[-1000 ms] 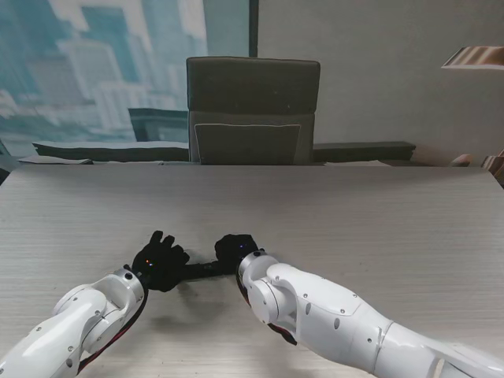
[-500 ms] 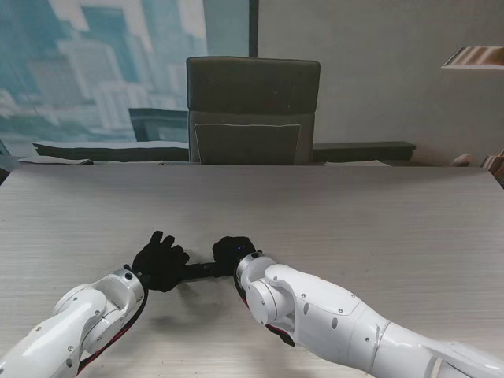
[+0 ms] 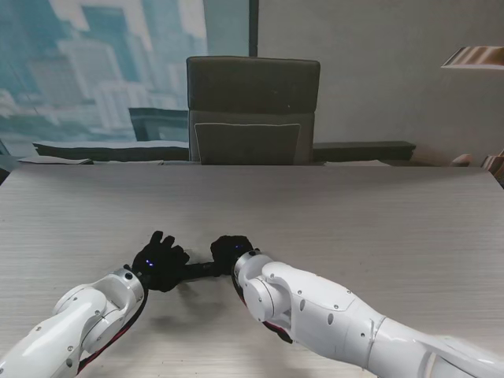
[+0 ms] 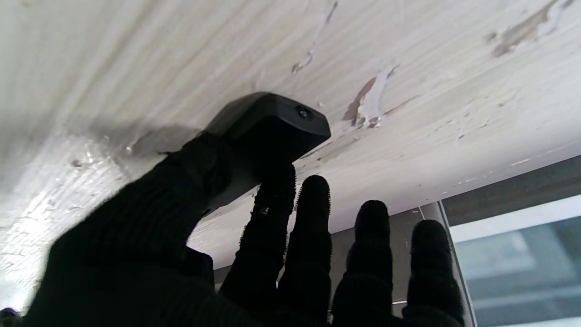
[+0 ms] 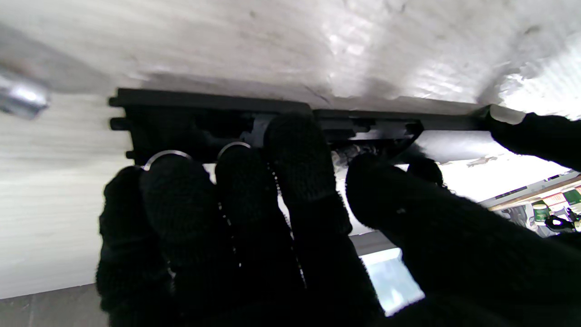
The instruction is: Install the batteries into the remote control and close the cover
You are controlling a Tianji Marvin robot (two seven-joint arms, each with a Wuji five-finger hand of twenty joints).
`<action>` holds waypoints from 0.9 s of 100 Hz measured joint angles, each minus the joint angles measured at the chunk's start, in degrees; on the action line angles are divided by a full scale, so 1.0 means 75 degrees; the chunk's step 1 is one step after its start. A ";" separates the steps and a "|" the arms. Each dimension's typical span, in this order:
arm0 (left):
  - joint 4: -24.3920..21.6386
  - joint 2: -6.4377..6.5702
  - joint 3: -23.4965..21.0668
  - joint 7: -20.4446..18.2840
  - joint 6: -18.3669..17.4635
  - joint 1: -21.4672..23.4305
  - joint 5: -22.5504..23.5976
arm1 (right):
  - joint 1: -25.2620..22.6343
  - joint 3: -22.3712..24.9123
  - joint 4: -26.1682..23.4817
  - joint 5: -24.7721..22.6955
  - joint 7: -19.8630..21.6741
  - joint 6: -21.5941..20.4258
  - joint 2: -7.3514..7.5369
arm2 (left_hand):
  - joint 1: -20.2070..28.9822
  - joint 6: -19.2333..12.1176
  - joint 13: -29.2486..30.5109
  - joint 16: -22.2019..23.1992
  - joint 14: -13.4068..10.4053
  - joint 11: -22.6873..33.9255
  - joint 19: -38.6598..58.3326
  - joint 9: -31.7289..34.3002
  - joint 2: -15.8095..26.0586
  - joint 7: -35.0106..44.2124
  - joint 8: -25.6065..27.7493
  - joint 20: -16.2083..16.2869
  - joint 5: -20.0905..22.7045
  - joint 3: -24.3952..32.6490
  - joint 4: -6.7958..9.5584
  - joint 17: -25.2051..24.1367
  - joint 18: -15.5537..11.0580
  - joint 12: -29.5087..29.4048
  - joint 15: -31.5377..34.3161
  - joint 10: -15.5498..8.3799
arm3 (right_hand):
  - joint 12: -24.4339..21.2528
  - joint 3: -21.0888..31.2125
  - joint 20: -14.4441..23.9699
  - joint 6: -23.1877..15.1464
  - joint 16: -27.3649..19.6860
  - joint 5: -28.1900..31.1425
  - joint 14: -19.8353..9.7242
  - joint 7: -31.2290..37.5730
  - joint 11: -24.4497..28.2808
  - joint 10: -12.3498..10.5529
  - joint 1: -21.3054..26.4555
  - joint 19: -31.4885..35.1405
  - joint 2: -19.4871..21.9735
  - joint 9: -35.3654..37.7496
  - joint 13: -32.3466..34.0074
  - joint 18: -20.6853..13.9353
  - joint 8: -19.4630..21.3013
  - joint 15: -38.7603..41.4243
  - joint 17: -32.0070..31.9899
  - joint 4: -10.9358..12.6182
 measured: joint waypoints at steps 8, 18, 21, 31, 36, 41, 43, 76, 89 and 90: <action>-0.0006 0.0004 0.0002 -0.0010 -0.0015 -0.0002 0.0025 | 0.0031 -0.0031 0.0059 0.0025 -0.0001 -0.0001 -0.0030 | 0.0000 0.0028 0.0000 0.0000 0.0000 0.0000 0.0000 0.0000 0.0025 0.0000 0.0000 0.0000 0.0000 0.0001 0.0000 0.0000 0.0000 0.0000 0.0000 -0.0004 | 0.0000 0.0000 0.0000 0.0068 0.0000 0.0006 0.0000 0.0025 0.0000 0.0001 0.0000 0.0000 0.0000 0.0000 0.0000 0.0001 -0.0017 0.0014 0.0032 0.0000; -0.0010 0.0008 0.0003 -0.0016 -0.0027 -0.0004 0.0054 | 0.0086 -0.0092 0.0136 0.0067 0.0000 -0.0002 -0.0066 | 0.0000 0.0043 0.0000 0.0000 0.0000 0.0000 0.0000 0.0000 0.0042 0.0000 0.0000 0.0000 0.0001 0.0001 0.0000 0.0000 0.0000 0.0000 0.0000 -0.0008 | 0.0000 0.0001 0.0000 0.0119 0.0000 0.0013 -0.0002 0.0104 0.0001 0.0002 0.0000 0.0000 0.0000 0.0000 0.0001 0.0001 -0.0045 0.0019 0.0043 0.0000; -0.0011 0.0008 0.0004 -0.0019 -0.0028 -0.0004 0.0057 | 0.0105 -0.0112 0.0163 0.0083 0.0005 -0.0004 -0.0080 | 0.0000 0.0048 0.0000 0.0000 0.0000 0.0000 0.0000 0.0000 0.0045 0.0001 0.0000 0.0000 0.0002 0.0001 0.0000 0.0000 0.0000 0.0000 0.0000 -0.0030 | 0.0000 0.0002 0.0000 0.0164 0.0000 0.0013 -0.0002 0.0112 0.0001 0.0003 0.0000 0.0000 0.0000 0.0000 0.0001 0.0001 -0.0046 0.0020 0.0044 0.0000; -0.0014 0.0011 0.0006 -0.0023 -0.0031 -0.0006 0.0065 | 0.0167 -0.0171 0.0264 0.0126 0.0028 -0.0012 -0.0125 | 0.0000 0.0084 0.0000 0.0000 0.0000 0.0000 0.0000 0.0000 0.0048 0.0003 0.0000 0.0000 0.0058 0.0001 0.0000 0.0000 0.0000 0.0000 0.0000 -0.0073 | 0.0000 0.0003 0.0021 0.0208 0.0000 0.0019 -0.0006 0.0171 0.0003 0.0007 0.0000 0.0068 0.0000 -0.0001 0.0002 0.0004 -0.0047 0.0029 0.0046 0.0000; -0.0016 0.0013 0.0008 -0.0023 -0.0032 -0.0007 0.0075 | 0.0198 -0.0195 0.0314 0.0147 0.0036 -0.0021 -0.0150 | 0.0000 0.0089 0.0000 0.0000 0.0000 0.0000 0.0000 0.0000 0.0048 0.0003 0.0000 0.0000 0.0072 0.0001 0.0000 0.0000 0.0000 0.0000 0.0000 -0.0074 | 0.0000 0.0003 0.0030 0.0223 0.0000 0.0023 -0.0007 0.0234 0.0011 0.0008 0.0000 0.0082 0.0000 -0.0001 0.0002 0.0007 -0.0047 0.0030 0.0046 -0.0018; -0.0017 0.0014 0.0009 -0.0023 -0.0032 -0.0007 0.0081 | 0.0232 -0.0223 0.0356 0.0164 0.0045 -0.0030 -0.0173 | 0.0000 0.0105 0.0000 0.0000 0.0000 0.0000 0.0000 0.0000 0.0048 0.0003 0.0000 0.0000 0.0108 0.0001 0.0000 0.0001 0.0000 0.0000 0.0000 -0.0074 | 0.0000 0.0005 0.0033 0.0255 0.0000 0.0024 -0.0007 0.0310 0.0020 0.0008 0.0000 0.0084 0.0000 -0.0002 0.0002 0.0008 -0.0053 0.0033 0.0046 -0.0019; -0.0017 0.0014 0.0009 -0.0023 -0.0032 -0.0008 0.0081 | 0.0245 -0.0235 0.0372 0.0169 0.0049 -0.0035 -0.0181 | 0.0000 0.0105 0.0000 0.0000 0.0000 0.0000 0.0000 0.0000 0.0048 0.0003 0.0000 0.0000 0.0109 0.0001 0.0000 0.0001 0.0000 0.0000 0.0000 -0.0074 | 0.0000 0.0005 0.0034 0.0263 0.0000 0.0026 -0.0007 0.0354 0.0024 0.0009 0.0000 0.0090 0.0000 -0.0002 0.0002 0.0008 -0.0054 0.0034 0.0046 -0.0019; -0.0016 0.0022 0.0010 -0.0017 -0.0028 -0.0009 0.0082 | 0.0449 -0.0431 0.0513 0.0149 0.0216 -0.0125 -0.0241 | -0.0004 0.0118 0.0000 0.0000 0.0000 0.0000 0.0000 0.0000 0.0048 0.0003 0.0000 0.0000 0.0175 -0.0003 -0.0010 0.0001 0.0000 0.0000 0.0000 -0.0074 | 0.0005 0.0005 0.0065 0.0320 0.0000 0.0038 -0.0008 0.0672 0.0191 0.0018 -0.0006 0.0104 0.0000 -0.0002 0.0003 0.0010 -0.0061 0.0161 0.0049 -0.0064; -0.0017 0.0021 0.0003 -0.0013 -0.0022 -0.0003 0.0081 | 0.0446 -0.0413 0.0508 0.0145 0.0230 -0.0125 -0.0243 | -0.0004 0.0118 0.0000 0.0000 0.0000 0.0000 0.0000 0.0000 0.0048 0.0003 0.0000 0.0000 0.0182 -0.0012 -0.0011 0.0001 -0.0001 0.0000 0.0000 -0.0074 | 0.0006 0.0005 0.0073 0.0320 0.0000 0.0038 -0.0011 0.0673 0.0194 0.0018 -0.0017 0.0105 0.0000 -0.0014 0.0003 0.0010 -0.0020 0.0167 0.0050 -0.0065; -0.0017 0.0021 0.0003 -0.0013 -0.0022 -0.0003 0.0081 | 0.0442 -0.0408 0.0506 0.0145 0.0227 -0.0126 -0.0243 | -0.0004 0.0118 0.0000 0.0000 0.0000 0.0000 0.0000 0.0000 0.0048 0.0003 0.0000 0.0000 0.0183 -0.0012 -0.0011 0.0001 -0.0001 0.0000 0.0000 -0.0074 | 0.0006 0.0005 0.0073 0.0320 0.0000 0.0035 -0.0011 0.0673 0.0197 0.0018 -0.0049 0.0105 0.0000 -0.0024 0.0003 0.0009 -0.0012 0.0167 0.0050 -0.0065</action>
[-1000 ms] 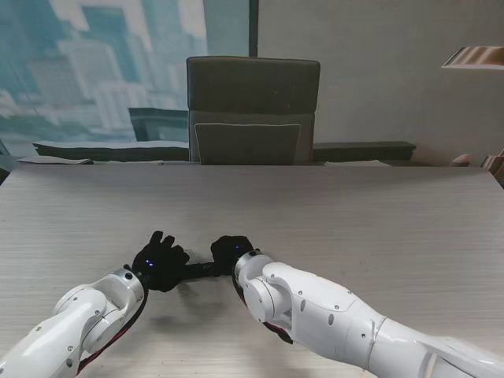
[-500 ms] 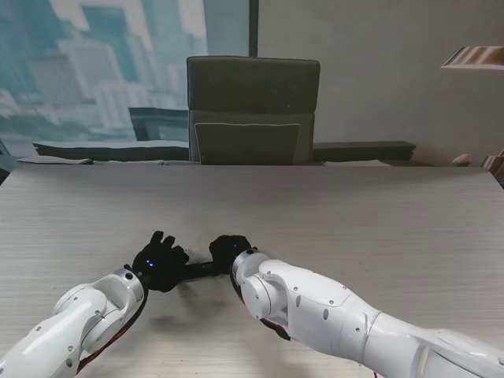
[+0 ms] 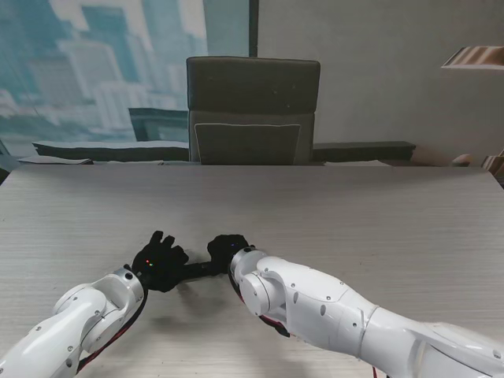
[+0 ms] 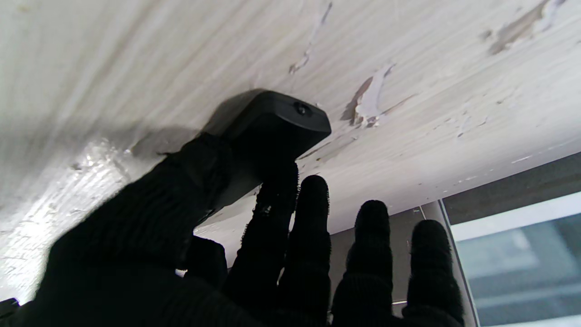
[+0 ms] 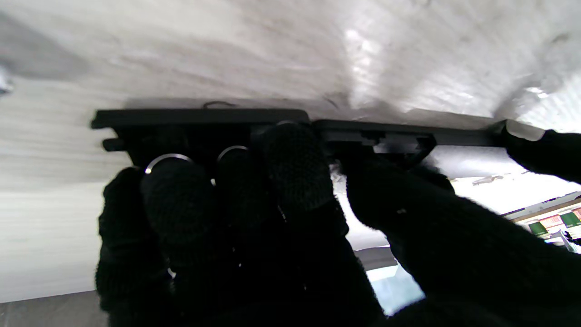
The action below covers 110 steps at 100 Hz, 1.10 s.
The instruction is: Install the batteries into the remote control and close the cover
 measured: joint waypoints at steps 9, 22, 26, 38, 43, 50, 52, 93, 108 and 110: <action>0.0000 -0.0001 0.0000 0.0002 0.0003 0.0001 -0.0004 | -0.0062 0.0081 -0.0028 -0.0001 -0.0032 -0.0025 0.0013 | 0.0000 0.0000 0.0000 0.0000 0.0000 0.0000 0.0000 0.0000 0.0000 0.0000 0.0000 0.0000 0.0003 -0.0001 -0.0001 0.0000 0.0000 0.0000 0.0000 0.0000 | 0.0003 -0.0023 0.0000 0.0000 0.0000 -0.0013 -0.0004 -0.0007 0.0007 0.0000 -0.0180 0.0000 0.0176 -0.0013 0.0000 0.0000 0.0069 0.0001 0.0000 0.0000; 0.0000 -0.0001 0.0000 0.0003 0.0006 0.0001 -0.0006 | -0.0133 0.0168 -0.0099 0.0017 -0.0064 -0.0109 0.0063 | -0.0001 0.0000 0.0000 0.0000 0.0000 0.0000 0.0000 0.0000 0.0000 0.0000 0.0000 0.0000 0.0006 -0.0004 -0.0003 0.0000 0.0000 0.0000 0.0000 0.0000 | 0.0062 -0.0177 0.0002 0.0000 0.0000 -0.0023 -0.0011 -0.0198 0.0008 0.0000 -0.0433 0.0001 0.0403 -0.0070 -0.0031 -0.0007 0.0613 0.0001 -0.0063 -0.0001; 0.0000 0.0000 0.0000 0.0003 0.0007 0.0001 -0.0006 | -0.0146 0.0183 -0.0126 0.0023 -0.0066 -0.0134 0.0081 | -0.0001 0.0000 0.0000 0.0000 0.0000 0.0000 0.0000 0.0000 0.0000 0.0001 0.0000 0.0000 0.0011 -0.0005 -0.0003 0.0000 0.0000 0.0000 0.0000 0.0000 | 0.0063 -0.0188 0.0002 0.0000 0.0000 -0.0036 -0.0021 -0.0258 0.0008 0.0000 -0.0519 0.0001 0.0486 -0.0104 -0.0077 -0.0009 0.0751 0.0001 -0.0112 -0.0001; 0.0000 0.0000 0.0000 0.0004 0.0010 0.0001 -0.0002 | -0.0180 0.0230 -0.0206 0.0040 -0.0067 -0.0198 0.0124 | -0.0004 0.0020 0.0000 0.0000 0.0000 0.0000 0.0001 0.0000 0.0000 0.0001 0.0000 0.0000 0.0045 -0.0014 -0.0004 0.0000 0.0000 0.0000 0.0000 0.0000 | 0.0064 -0.0257 0.0005 0.0000 0.0000 -0.0145 -0.0043 -0.0280 0.0014 0.0000 -0.0621 0.0001 0.0685 -0.0282 -0.0223 -0.0016 0.0932 0.0001 -0.0235 -0.0001; 0.0000 0.0000 0.0000 0.0004 0.0010 0.0001 0.0000 | -0.0185 0.0232 -0.0239 0.0041 -0.0064 -0.0214 0.0142 | -0.0007 0.0030 0.0000 0.0000 0.0000 0.0000 0.0001 0.0000 0.0000 0.0001 0.0000 0.0000 0.0047 -0.0014 -0.0004 0.0000 0.0000 0.0000 0.0000 0.0000 | 0.0064 -0.0296 0.0006 0.0003 0.0010 -0.0215 -0.0070 -0.0281 0.0014 0.0002 -0.0622 0.0001 0.0777 -0.0380 -0.0303 -0.0018 0.0963 -0.0006 -0.0286 -0.0001; 0.0001 0.0001 0.0000 0.0004 0.0010 0.0002 0.0001 | -0.0185 0.0233 -0.0279 0.0049 -0.0039 -0.0221 0.0163 | -0.0013 0.0041 0.0000 0.0000 0.0000 0.0000 0.0002 0.0000 0.0001 0.0001 0.0000 0.0000 0.0051 -0.0014 -0.0004 0.0000 0.0000 0.0000 0.0000 0.0000 | 0.0064 -0.0302 0.0006 0.0009 0.0012 -0.0302 -0.0088 -0.0280 0.0014 0.0003 -0.0623 0.0001 0.0780 -0.0478 -0.0380 -0.0023 0.0980 -0.0011 -0.0332 0.0068; 0.0001 0.0002 0.0000 0.0004 0.0010 0.0002 0.0002 | -0.0185 0.0234 -0.0285 0.0050 -0.0033 -0.0223 0.0166 | -0.0014 0.0065 0.0000 0.0000 0.0000 0.0000 0.0002 0.0000 0.0003 0.0001 0.0000 0.0000 0.0070 -0.0014 -0.0004 0.0000 0.0000 0.0000 0.0000 0.0000 | 0.0064 -0.0302 0.0006 0.0009 0.0021 -0.0320 -0.0088 -0.0281 0.0014 0.0003 -0.0623 0.0002 0.0772 -0.0487 -0.0380 -0.0023 0.0936 -0.0019 -0.0356 0.0068; 0.0003 0.0005 0.0000 0.0012 0.0011 0.0005 0.0007 | -0.0162 0.0231 -0.0274 0.0203 0.0026 -0.0132 0.0133 | -0.0037 0.0155 0.0000 0.0000 0.0000 0.0000 0.0003 0.0000 0.0020 0.0056 0.0000 0.0000 0.0116 -0.0001 -0.0004 0.0000 0.0000 0.0000 0.0000 0.0000 | 0.0064 -0.0170 0.0020 0.0146 0.0103 -0.0467 -0.0063 -0.0282 -0.0089 0.0108 -0.0397 0.0002 0.0940 -0.0479 -0.0362 -0.0022 0.0040 -0.0220 -0.0306 0.0068; 0.0005 0.0007 0.0000 0.0006 0.0009 0.0002 0.0016 | -0.0159 0.0215 -0.0163 0.0197 -0.0075 -0.0045 0.0046 | -0.0077 0.0178 0.0000 0.0000 0.0000 0.0000 0.0002 0.0000 0.0030 0.0062 0.0000 0.0000 0.0150 0.0019 -0.0004 0.0000 0.0000 0.0001 0.0000 0.0000 | 0.0031 -0.0093 0.0020 0.0147 0.0003 -0.0371 -0.0010 -0.0183 -0.0160 0.0109 -0.0154 0.0002 0.0837 -0.0188 0.0013 0.0002 0.0034 -0.0245 -0.0008 0.0068; 0.0005 0.0007 0.0000 0.0005 0.0009 0.0002 0.0017 | -0.0155 0.0204 -0.0149 0.0187 -0.0086 -0.0036 0.0037 | -0.0079 0.0188 0.0000 0.0000 0.0000 0.0000 0.0002 0.0000 0.0030 0.0062 0.0000 0.0000 0.0174 0.0019 -0.0004 0.0000 0.0000 0.0001 0.0000 0.0000 | -0.0003 -0.0075 0.0020 0.0147 0.0002 -0.0348 -0.0010 -0.0170 -0.0167 0.0109 -0.0104 0.0002 0.0832 -0.0096 0.0098 0.0008 0.0034 -0.0245 0.0060 0.0068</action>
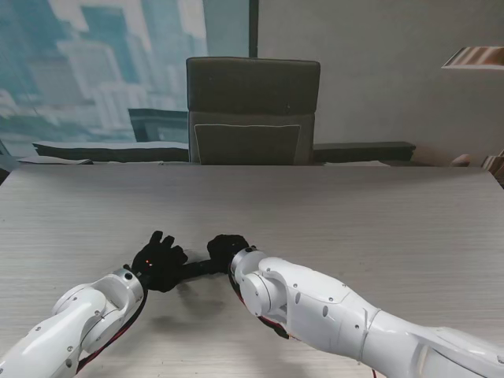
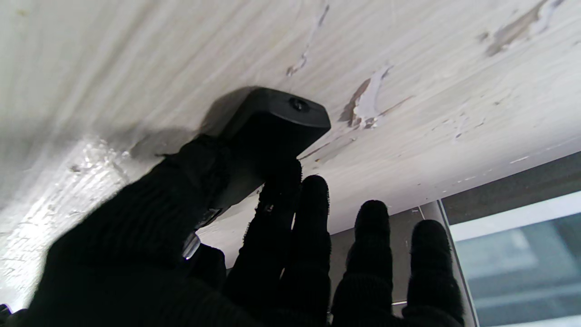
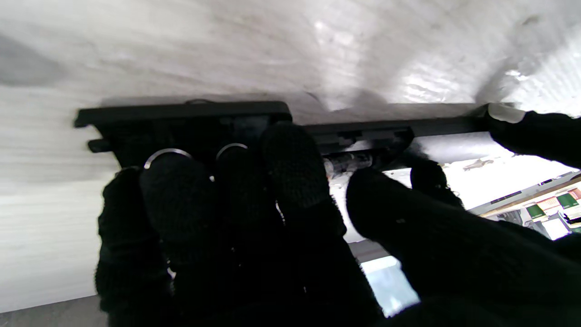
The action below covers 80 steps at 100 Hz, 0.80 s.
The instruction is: Install the batteries into the remote control and close the cover
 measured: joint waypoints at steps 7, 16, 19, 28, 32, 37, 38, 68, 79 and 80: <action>-0.0002 0.0000 0.0000 -0.0004 -0.0002 -0.0001 0.0009 | 0.0021 -0.0041 0.0057 -0.0039 -0.0046 0.0035 -0.0036 | -0.0006 0.0001 0.0000 0.0000 0.0000 0.0001 0.0000 0.0000 0.0000 0.0000 0.0000 0.0000 0.0003 0.0000 0.0000 0.0000 0.0000 0.0000 0.0000 0.0000 | -0.0023 0.0043 0.0000 0.0000 -0.0050 0.0071 0.0012 0.0076 -0.0003 -0.0002 0.0060 0.0000 -0.0182 0.0130 0.0146 0.0016 0.0000 0.0000 0.0131 0.0000; -0.0005 0.0000 0.0000 -0.0007 -0.0004 -0.0001 0.0024 | 0.0067 -0.0118 0.0114 -0.0085 -0.0049 0.0123 -0.0080 | -0.0006 0.0001 0.0000 0.0000 0.0000 0.0001 0.0000 0.0000 0.0001 0.0001 0.0000 0.0000 0.0004 0.0000 0.0000 0.0000 -0.0001 0.0000 0.0000 0.0000 | -0.0024 0.0060 0.0000 0.0000 -0.0193 0.0173 0.0016 0.0099 -0.0003 -0.0012 0.0150 0.0003 -0.0287 0.0303 0.0322 0.0037 0.0206 0.0015 0.0314 0.0000; -0.0006 0.0000 0.0000 -0.0008 -0.0004 -0.0001 0.0028 | 0.0083 -0.0140 0.0137 -0.0094 -0.0048 0.0161 -0.0097 | -0.0006 0.0001 0.0000 0.0000 0.0000 0.0001 0.0000 0.0000 0.0001 0.0001 0.0000 0.0000 0.0004 0.0000 0.0000 0.0000 -0.0001 0.0000 0.0000 0.0000 | -0.0024 0.0061 0.0000 0.0000 -0.0207 0.0174 0.0016 0.0102 -0.0003 -0.0014 0.0150 0.0030 -0.0287 0.0318 0.0386 0.0059 0.0294 0.0031 0.0383 0.0000; -0.0010 0.0000 0.0001 -0.0013 -0.0005 -0.0001 0.0043 | 0.0140 -0.0216 0.0195 -0.0092 -0.0010 0.0323 -0.0154 | -0.0007 0.0001 0.0000 0.0000 0.0000 0.0001 0.0000 0.0000 0.0002 0.0001 0.0000 0.0000 0.0004 0.0000 0.0000 0.0000 -0.0001 0.0000 0.0000 0.0000 | -0.0024 0.0062 0.0000 -0.0010 -0.0361 0.0270 0.0021 0.0146 -0.0003 -0.0029 0.0140 0.0099 -0.0366 0.0558 0.0607 0.0096 0.0802 0.0116 0.0562 0.0067; -0.0011 0.0000 0.0002 -0.0013 -0.0006 -0.0001 0.0050 | 0.0175 -0.0254 0.0207 -0.0079 0.0039 0.0394 -0.0180 | -0.0007 0.0001 0.0000 0.0000 0.0000 0.0001 0.0000 0.0000 0.0003 0.0001 0.0000 0.0000 0.0004 0.0000 0.0000 0.0000 -0.0001 0.0000 0.0000 0.0000 | -0.0024 0.0064 0.0000 -0.0010 -0.0374 0.0345 0.0022 0.0173 -0.0003 -0.0031 0.0135 0.0152 -0.0376 0.0646 0.0712 0.0108 0.0970 0.0163 0.0648 0.0077; -0.0012 0.0002 0.0003 -0.0015 -0.0009 -0.0003 0.0057 | 0.0235 -0.0312 0.0230 -0.0061 0.0120 0.0461 -0.0215 | -0.0007 0.0002 0.0000 0.0000 0.0000 0.0001 0.0000 0.0000 0.0005 0.0001 0.0000 0.0000 0.0004 0.0000 0.0000 0.0000 -0.0001 0.0000 0.0000 0.0000 | -0.0024 0.0079 0.0000 -0.0001 -0.0434 0.0451 0.0030 0.0186 0.0031 -0.0033 0.0106 0.0197 -0.0390 0.0761 0.0810 0.0130 0.1427 0.0242 0.0730 0.0148; -0.0012 0.0002 0.0003 -0.0016 -0.0010 -0.0003 0.0059 | 0.0246 -0.0323 0.0238 -0.0058 0.0132 0.0468 -0.0222 | -0.0007 0.0002 0.0000 0.0000 0.0000 0.0001 0.0000 0.0000 0.0008 0.0001 0.0000 0.0000 0.0004 0.0000 0.0000 0.0000 -0.0001 0.0000 0.0000 0.0000 | -0.0024 0.0121 0.0000 0.0000 -0.0440 0.0476 0.0030 0.0187 0.0050 -0.0033 0.0067 0.0207 -0.0397 0.0773 0.0840 0.0133 0.1502 0.0251 0.0761 0.0162; -0.0012 0.0017 0.0013 -0.0040 -0.0051 -0.0017 0.0081 | 0.0573 -0.0641 0.0742 -0.0153 0.0191 0.0385 -0.0505 | -0.0019 0.0192 0.0000 0.0000 0.0000 0.0001 0.0000 0.0000 0.0071 0.0069 0.0011 0.0000 0.0028 0.0026 -0.0001 0.0000 -0.0001 0.0000 0.0000 0.0026 | 0.0162 0.0781 0.0000 -0.0031 -0.0206 0.0936 0.0114 0.0603 0.0367 -0.0072 -0.0536 0.0500 -0.0760 0.1268 0.1128 0.0177 0.2769 0.1080 0.1192 0.0455; -0.0003 0.0022 0.0019 -0.0028 -0.0067 -0.0026 0.0076 | 0.0664 -0.0762 0.0854 -0.0285 0.0191 0.0271 -0.0551 | -0.0024 0.0290 0.0000 0.0000 0.0000 0.0001 0.0000 0.0000 0.0071 0.0188 0.0011 0.0000 0.0034 0.0036 -0.0001 0.0000 -0.0001 0.0000 0.0000 0.0044 | 0.0252 0.0883 0.0000 -0.0077 -0.0020 0.0977 0.0113 0.0950 0.0531 -0.0115 -0.0569 0.0615 -0.0842 0.1355 0.1191 0.0178 0.2899 0.1306 0.1274 0.0552; -0.0002 0.0023 0.0019 -0.0027 -0.0068 -0.0026 0.0076 | 0.0669 -0.0767 0.0861 -0.0285 0.0195 0.0268 -0.0555 | -0.0024 0.0293 0.0000 0.0000 0.0000 0.0001 0.0000 0.0000 0.0071 0.0190 0.0011 0.0000 0.0035 0.0036 -0.0001 0.0000 -0.0001 0.0000 0.0000 0.0045 | 0.0261 0.0896 0.0000 -0.0077 0.0003 0.0983 0.0113 0.0958 0.0539 -0.0115 -0.0575 0.0622 -0.0845 0.1359 0.1194 0.0178 0.2900 0.1311 0.1275 0.0553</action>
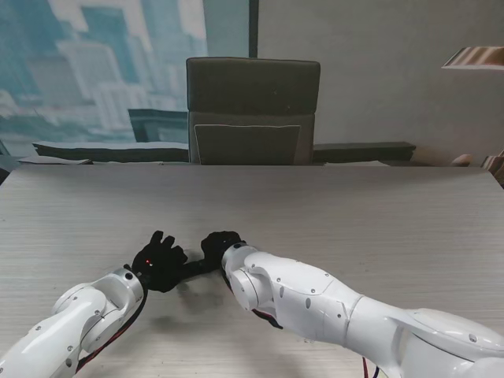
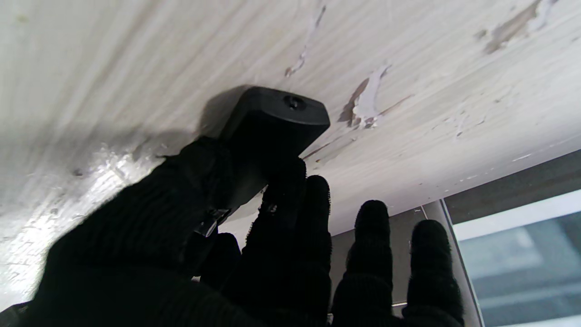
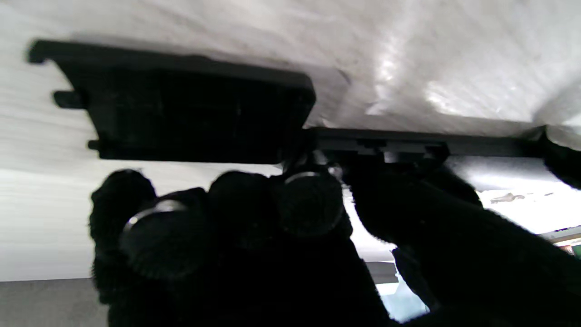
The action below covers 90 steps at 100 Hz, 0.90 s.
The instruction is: Install the batteries into the remote control and close the cover
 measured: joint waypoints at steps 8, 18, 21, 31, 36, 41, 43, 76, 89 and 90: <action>0.0002 0.0004 0.0001 0.0004 -0.0003 -0.0001 0.0000 | 0.0026 -0.0014 0.0036 0.0012 0.0039 -0.0025 -0.0023 | -0.0001 0.0007 0.0000 0.0000 0.0000 0.0000 0.0000 0.0000 0.0001 0.0003 0.0000 0.0000 0.0005 0.0000 0.0000 0.0000 0.0000 0.0000 0.0000 0.0000 | 0.0039 0.0026 0.0000 -0.0001 0.0014 0.0010 0.0000 0.0092 0.0027 -0.0002 -0.0059 0.0029 -0.0006 0.0006 0.0005 0.0000 0.0002 0.0047 0.0001 0.0071; 0.0003 0.0004 0.0002 0.0009 -0.0003 -0.0002 -0.0001 | 0.0027 0.0000 0.0043 0.0013 0.0042 -0.0068 -0.0018 | -0.0005 0.0007 0.0000 0.0000 0.0000 0.0000 0.0000 0.0001 0.0001 0.0004 0.0000 0.0000 0.0008 0.0000 0.0000 0.0000 0.0000 0.0000 0.0000 0.0001 | 0.0042 0.0027 0.0000 -0.0016 0.0081 0.0016 0.0000 0.0095 0.0029 -0.0008 -0.0059 0.0033 -0.0007 0.0009 0.0006 0.0000 0.0003 0.0050 0.0002 0.0076; 0.0003 0.0005 0.0004 0.0009 -0.0003 -0.0003 -0.0003 | 0.0018 0.0019 0.0038 0.0008 0.0032 -0.0085 -0.0011 | -0.0006 0.0007 0.0000 0.0000 0.0000 0.0000 0.0000 0.0001 0.0001 0.0005 0.0000 0.0000 0.0009 0.0000 0.0000 0.0000 0.0000 0.0000 0.0000 0.0001 | 0.0042 0.0022 0.0000 -0.0034 0.0081 0.0016 -0.0002 0.0095 0.0029 -0.0018 -0.0059 0.0033 -0.0003 0.0009 0.0006 0.0000 0.0003 0.0050 -0.0004 0.0079; 0.0004 0.0008 0.0011 0.0009 -0.0003 -0.0009 -0.0006 | -0.0046 0.0089 -0.0048 -0.0044 -0.0018 -0.0126 0.0054 | -0.0010 0.0008 0.0000 0.0000 0.0000 0.0000 0.0000 0.0001 0.0001 0.0044 0.0000 0.0000 0.0012 0.0000 0.0000 0.0000 0.0000 0.0000 0.0000 0.0001 | 0.0042 -0.0095 0.0000 -0.0210 0.0082 -0.0049 -0.0097 0.0095 0.0029 -0.0138 -0.0040 0.0047 0.0130 0.0009 0.0006 0.0000 0.0003 0.0033 -0.0041 0.0084; 0.0006 0.0009 0.0016 0.0009 -0.0003 -0.0013 -0.0006 | -0.0078 0.0108 -0.0091 -0.0078 -0.0054 -0.0152 0.0088 | -0.0014 0.0008 0.0000 0.0000 0.0000 0.0000 0.0000 0.0001 0.0001 0.0063 0.0000 0.0000 0.0012 0.0000 -0.0001 0.0000 -0.0001 0.0000 0.0000 0.0001 | 0.0043 -0.0151 0.0000 -0.0240 0.0082 -0.0061 -0.0106 0.0095 0.0029 -0.0166 0.0025 0.0048 0.0132 0.0009 0.0006 0.0000 0.0003 0.0027 -0.0052 0.0085; 0.0008 0.0010 0.0019 0.0010 -0.0005 -0.0018 -0.0006 | -0.0092 0.0108 -0.0097 -0.0114 -0.0095 -0.0199 0.0105 | -0.0017 0.0009 0.0000 0.0000 0.0000 0.0000 0.0000 0.0001 0.0001 0.0070 0.0000 0.0000 0.0012 0.0000 -0.0004 0.0000 -0.0001 0.0000 0.0000 0.0001 | 0.0043 -0.0151 0.0000 -0.0241 0.0082 -0.0061 -0.0106 0.0095 0.0029 -0.0167 0.0035 0.0049 0.0133 0.0009 0.0006 0.0000 0.0003 0.0021 -0.0062 0.0087; 0.0009 0.0011 0.0021 0.0010 -0.0006 -0.0020 -0.0006 | -0.0092 0.0105 -0.0094 -0.0125 -0.0103 -0.0224 0.0108 | -0.0018 0.0009 0.0000 0.0000 0.0000 0.0000 0.0001 0.0001 0.0000 0.0081 0.0000 0.0000 0.0012 0.0001 -0.0007 0.0000 -0.0001 0.0000 0.0000 0.0001 | 0.0043 -0.0151 0.0000 -0.0241 0.0082 -0.0057 -0.0106 0.0095 0.0029 -0.0167 0.0046 0.0049 0.0133 0.0009 0.0006 0.0000 0.0003 0.0015 -0.0066 0.0091; 0.0003 0.0018 0.0024 -0.0002 -0.0018 -0.0026 0.0036 | 0.0115 -0.0042 0.0277 -0.0091 -0.0124 -0.0634 -0.0029 | -0.0031 0.0081 0.0000 0.0000 0.0000 0.0000 0.0001 0.0008 -0.0001 0.0134 0.0000 0.0000 0.0102 0.0001 -0.0010 0.0000 -0.0001 0.0000 0.0000 0.0004 | 0.0043 -0.0140 0.0000 -0.0221 -0.0076 0.0057 -0.0106 0.0100 0.0029 -0.0167 0.0029 0.0049 0.0128 0.0004 0.0006 -0.0006 -0.0151 -0.0135 -0.0226 0.0109; -0.0006 0.0018 0.0024 -0.0024 -0.0031 -0.0028 0.0064 | 0.0073 -0.0015 0.0314 -0.0122 -0.0277 -0.0664 -0.0038 | -0.0038 0.0119 0.0000 0.0000 0.0000 0.0000 0.0001 0.0011 0.0005 0.0135 0.0000 0.0000 0.0135 0.0017 -0.0010 0.0000 -0.0001 0.0000 0.0000 0.0004 | 0.0043 -0.0215 0.0000 -0.0237 -0.0163 0.0027 -0.0138 0.0081 0.0018 -0.0168 0.0029 0.0049 0.0212 -0.0018 -0.0003 -0.0022 -0.0245 -0.0236 -0.0323 0.0109; -0.0007 0.0018 0.0024 -0.0026 -0.0034 -0.0029 0.0067 | 0.0071 -0.0015 0.0319 -0.0127 -0.0289 -0.0673 -0.0038 | -0.0038 0.0122 0.0000 0.0000 0.0000 0.0000 0.0002 0.0011 0.0005 0.0135 0.0000 0.0000 0.0138 0.0019 -0.0010 0.0000 -0.0001 0.0000 0.0000 0.0004 | 0.0043 -0.0215 0.0000 -0.0237 -0.0163 0.0027 -0.0145 0.0081 0.0017 -0.0172 0.0029 0.0049 0.0213 -0.0019 -0.0005 -0.0024 -0.0248 -0.0239 -0.0326 0.0109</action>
